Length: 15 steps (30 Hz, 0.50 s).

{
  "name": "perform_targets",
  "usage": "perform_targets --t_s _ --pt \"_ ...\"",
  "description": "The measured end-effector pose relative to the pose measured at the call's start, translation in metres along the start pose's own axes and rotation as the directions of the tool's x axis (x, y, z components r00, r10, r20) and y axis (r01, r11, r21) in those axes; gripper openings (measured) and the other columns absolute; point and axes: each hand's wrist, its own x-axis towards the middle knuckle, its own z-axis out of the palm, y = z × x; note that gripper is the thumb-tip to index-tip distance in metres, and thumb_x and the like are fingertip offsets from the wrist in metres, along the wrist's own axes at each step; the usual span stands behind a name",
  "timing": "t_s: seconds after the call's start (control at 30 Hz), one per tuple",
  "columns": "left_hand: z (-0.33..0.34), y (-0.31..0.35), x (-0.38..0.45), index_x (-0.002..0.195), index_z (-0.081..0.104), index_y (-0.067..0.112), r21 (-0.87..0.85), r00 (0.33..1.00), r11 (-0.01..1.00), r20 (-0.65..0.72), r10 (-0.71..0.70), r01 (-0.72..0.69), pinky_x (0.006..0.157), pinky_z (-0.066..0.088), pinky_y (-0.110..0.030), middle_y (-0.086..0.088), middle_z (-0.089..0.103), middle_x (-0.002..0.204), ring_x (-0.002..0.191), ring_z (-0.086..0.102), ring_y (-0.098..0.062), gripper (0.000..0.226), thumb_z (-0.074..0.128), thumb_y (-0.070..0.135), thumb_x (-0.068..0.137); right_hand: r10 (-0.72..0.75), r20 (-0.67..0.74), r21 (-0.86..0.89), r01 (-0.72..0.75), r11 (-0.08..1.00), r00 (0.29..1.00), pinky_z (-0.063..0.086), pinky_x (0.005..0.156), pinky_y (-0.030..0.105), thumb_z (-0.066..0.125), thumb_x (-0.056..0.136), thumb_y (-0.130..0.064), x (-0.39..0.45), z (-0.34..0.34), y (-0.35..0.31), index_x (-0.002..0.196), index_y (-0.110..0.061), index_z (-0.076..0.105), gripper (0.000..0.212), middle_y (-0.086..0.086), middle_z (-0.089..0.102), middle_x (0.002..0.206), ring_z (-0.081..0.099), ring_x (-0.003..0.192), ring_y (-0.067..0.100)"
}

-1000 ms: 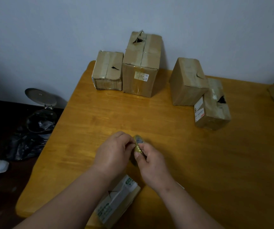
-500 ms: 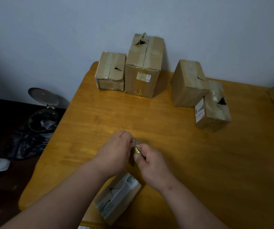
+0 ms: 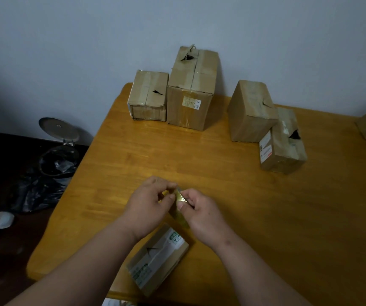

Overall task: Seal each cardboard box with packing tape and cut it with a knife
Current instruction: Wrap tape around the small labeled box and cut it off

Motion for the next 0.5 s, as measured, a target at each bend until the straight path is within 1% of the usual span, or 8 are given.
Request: perform_targets --t_s 0.1,0.17,0.27,0.33,0.37,0.4,0.43,0.5 --pt "0.004 0.002 0.0 0.101 0.073 0.026 0.062 0.996 0.998 -0.085 0.009 -0.004 0.07 0.039 -0.004 0.016 0.06 0.096 0.084 0.056 0.002 0.013 0.068 0.019 0.09 -0.002 -0.008 0.003 0.002 1.0 1.0 0.041 0.067 0.018 0.053 0.099 -0.022 0.001 0.001 0.001 0.105 -0.027 0.061 0.011 -0.005 0.069 0.098 0.059 0.082 0.001" --pt "0.007 0.005 0.0 0.089 0.073 0.024 0.088 0.99 0.996 -0.139 0.008 0.004 0.068 0.04 -0.011 0.013 0.063 0.09 0.082 0.057 -0.003 0.005 0.069 0.02 0.089 -0.007 -0.02 -0.003 0.006 1.0 1.0 0.04 0.063 0.02 0.052 0.099 -0.022 0.001 0.0 0.0 0.103 -0.025 0.062 0.01 -0.003 0.069 0.094 0.056 0.074 0.001" --pt "0.009 0.007 0.0 0.083 0.069 0.023 0.115 0.983 0.993 -0.183 -0.006 0.028 0.061 0.039 -0.012 0.014 0.059 0.081 0.077 0.055 -0.002 0.007 0.067 0.02 0.09 -0.026 -0.02 -0.024 0.026 0.999 0.999 0.038 0.062 0.023 0.053 0.099 -0.022 0.002 0.0 0.0 0.104 -0.021 0.063 0.011 -0.002 0.068 0.09 0.051 0.065 -0.003" --pt "0.008 0.009 0.0 0.083 0.066 0.02 0.155 0.982 0.988 -0.185 0.04 -0.011 0.06 0.037 -0.012 0.016 0.053 0.079 0.074 0.05 -0.001 0.008 0.064 0.018 0.091 -0.04 -0.013 -0.048 0.039 0.998 0.999 0.037 0.061 0.021 0.053 0.099 -0.022 0.002 0.0 0.0 0.105 -0.022 0.062 0.011 -0.003 0.067 0.09 0.049 0.062 -0.005" --pt "0.008 0.01 0.0 0.084 0.063 0.018 0.187 0.982 0.981 -0.174 0.078 -0.045 0.06 0.035 -0.013 0.016 0.051 0.081 0.074 0.047 -0.002 0.009 0.062 0.017 0.092 -0.044 -0.01 -0.053 0.043 0.998 0.999 0.037 0.061 0.021 0.052 0.099 -0.022 0.002 0.0 0.0 0.106 -0.022 0.062 0.012 -0.002 0.067 0.091 0.048 0.061 -0.005" --pt "0.008 0.011 0.0 0.084 0.06 0.018 0.22 0.982 0.973 -0.158 0.107 -0.07 0.061 0.035 -0.018 0.015 0.049 0.083 0.076 0.046 -0.005 0.01 0.059 0.017 0.094 -0.045 -0.009 -0.053 0.045 0.998 0.999 0.037 0.062 0.022 0.052 0.099 -0.023 0.002 0.0 0.0 0.108 -0.021 0.062 0.013 -0.001 0.068 0.094 0.048 0.063 -0.004" --pt "0.008 0.012 0.0 0.084 0.056 0.018 0.25 0.983 0.965 -0.137 0.12 -0.083 0.062 0.036 -0.023 0.012 0.049 0.086 0.078 0.046 -0.009 0.012 0.055 0.017 0.096 -0.046 -0.009 -0.051 0.046 0.998 0.999 0.039 0.064 0.023 0.052 0.099 -0.023 0.002 0.0 -0.001 0.11 -0.02 0.062 0.015 0.0 0.069 0.097 0.051 0.067 -0.003" --pt "0.007 0.013 0.0 0.084 0.049 0.02 0.288 0.988 0.953 -0.094 0.123 -0.091 0.064 0.039 -0.029 0.009 0.046 0.088 0.08 0.044 -0.012 0.015 0.047 0.019 0.099 -0.044 -0.006 -0.055 0.044 0.998 0.999 0.045 0.071 0.03 0.052 0.099 -0.023 0.001 0.0 -0.001 0.114 -0.018 0.062 0.019 0.0 0.069 0.103 0.059 0.082 0.007"
